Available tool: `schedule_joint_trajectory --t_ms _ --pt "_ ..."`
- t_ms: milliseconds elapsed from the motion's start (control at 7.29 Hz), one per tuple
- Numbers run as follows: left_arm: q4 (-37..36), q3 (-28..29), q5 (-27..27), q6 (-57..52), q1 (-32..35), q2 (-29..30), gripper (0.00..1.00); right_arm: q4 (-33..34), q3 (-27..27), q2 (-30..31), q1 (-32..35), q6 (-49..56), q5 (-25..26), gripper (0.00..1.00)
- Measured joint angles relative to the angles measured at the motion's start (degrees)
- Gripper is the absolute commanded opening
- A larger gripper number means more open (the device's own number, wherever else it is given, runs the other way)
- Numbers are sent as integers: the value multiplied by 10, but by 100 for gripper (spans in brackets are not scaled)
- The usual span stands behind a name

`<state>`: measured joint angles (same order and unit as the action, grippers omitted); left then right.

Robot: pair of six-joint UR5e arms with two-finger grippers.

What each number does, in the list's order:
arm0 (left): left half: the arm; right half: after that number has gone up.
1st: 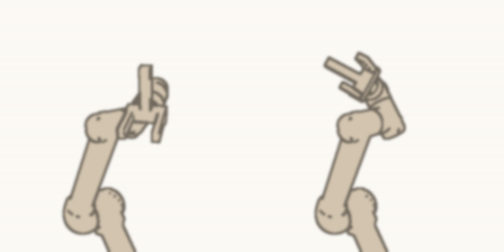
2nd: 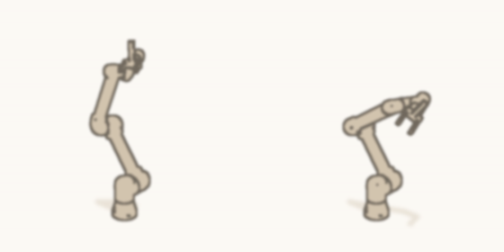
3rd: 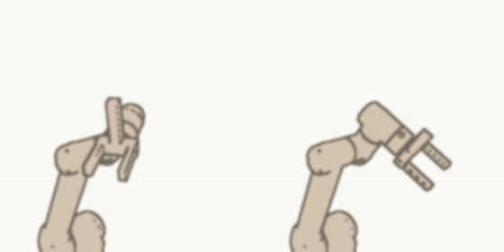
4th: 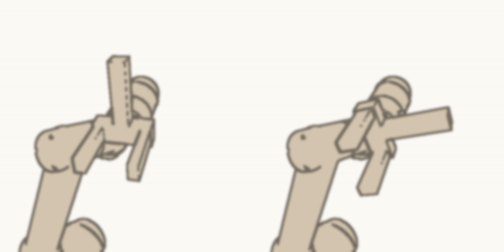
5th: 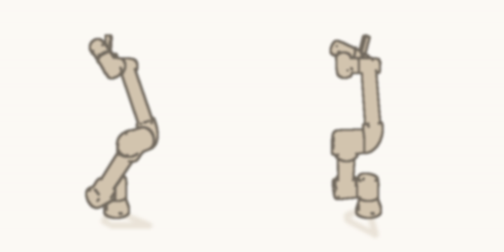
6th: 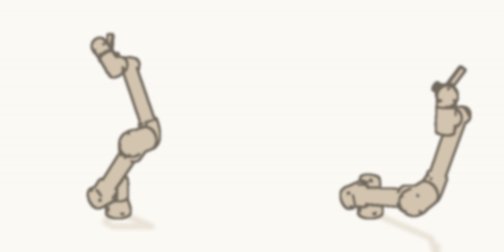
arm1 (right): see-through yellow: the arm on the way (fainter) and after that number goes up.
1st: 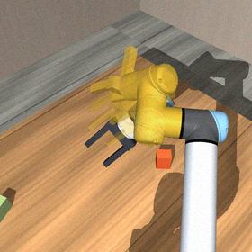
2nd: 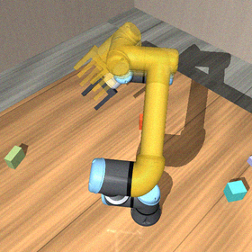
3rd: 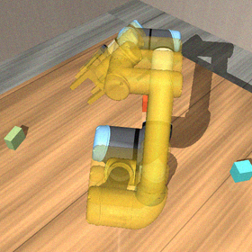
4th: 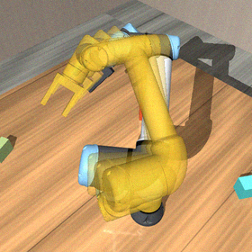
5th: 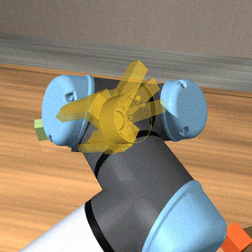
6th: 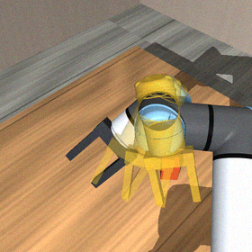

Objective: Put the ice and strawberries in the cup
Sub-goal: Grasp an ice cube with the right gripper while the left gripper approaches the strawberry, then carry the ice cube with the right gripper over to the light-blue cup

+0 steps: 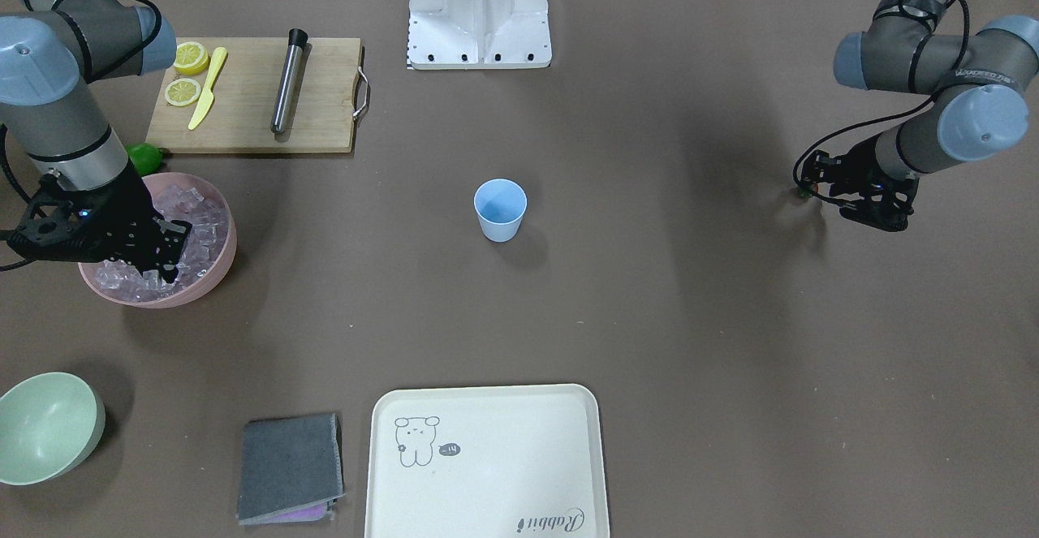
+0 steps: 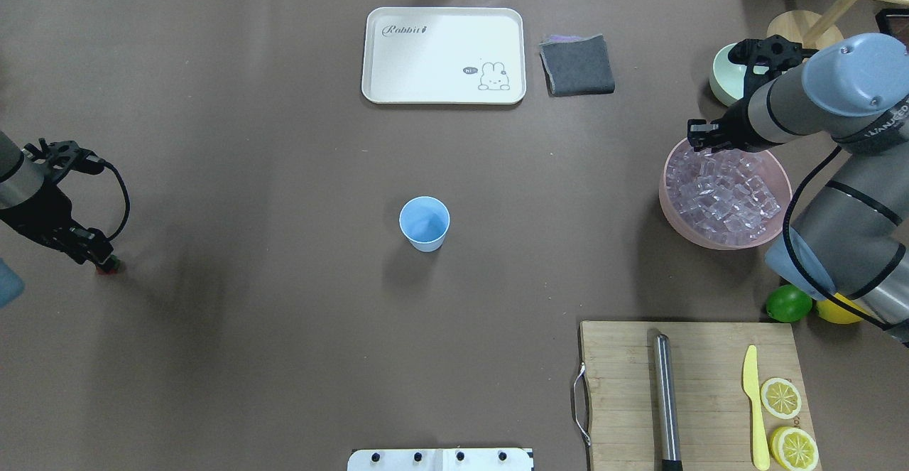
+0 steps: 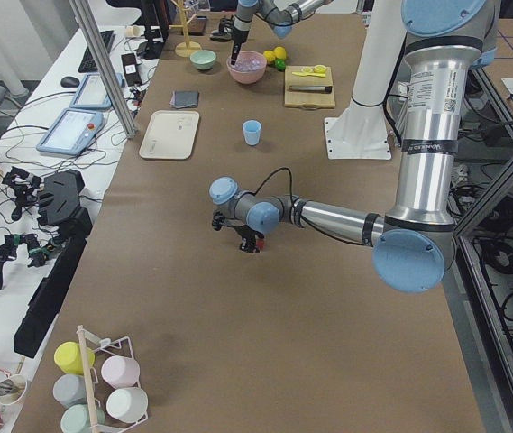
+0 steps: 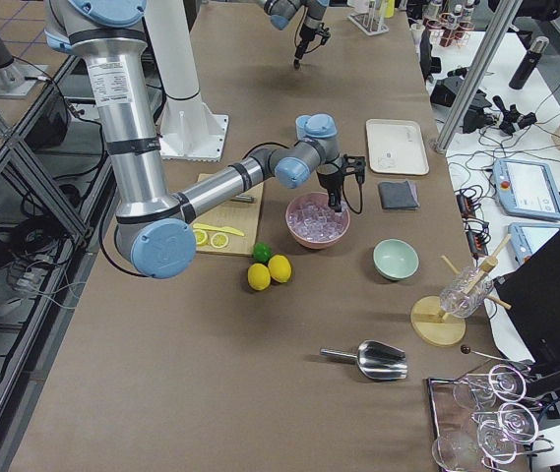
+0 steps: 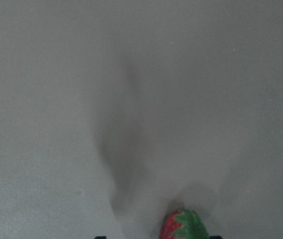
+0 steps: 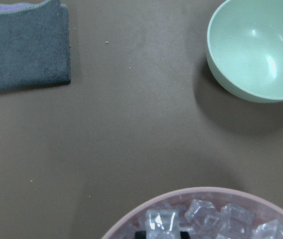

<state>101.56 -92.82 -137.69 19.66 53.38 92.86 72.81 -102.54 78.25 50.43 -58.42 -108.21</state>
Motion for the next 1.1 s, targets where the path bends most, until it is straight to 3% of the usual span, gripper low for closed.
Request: schedule_joint_trajectory --t_ms 549,1098 --pt "-10 6 1 1 0 20 0 0 -1 0 11 11 0 0" --pt "-75 -9 4 1 37 52 0 9 -2 -20 34 24 -12 0"
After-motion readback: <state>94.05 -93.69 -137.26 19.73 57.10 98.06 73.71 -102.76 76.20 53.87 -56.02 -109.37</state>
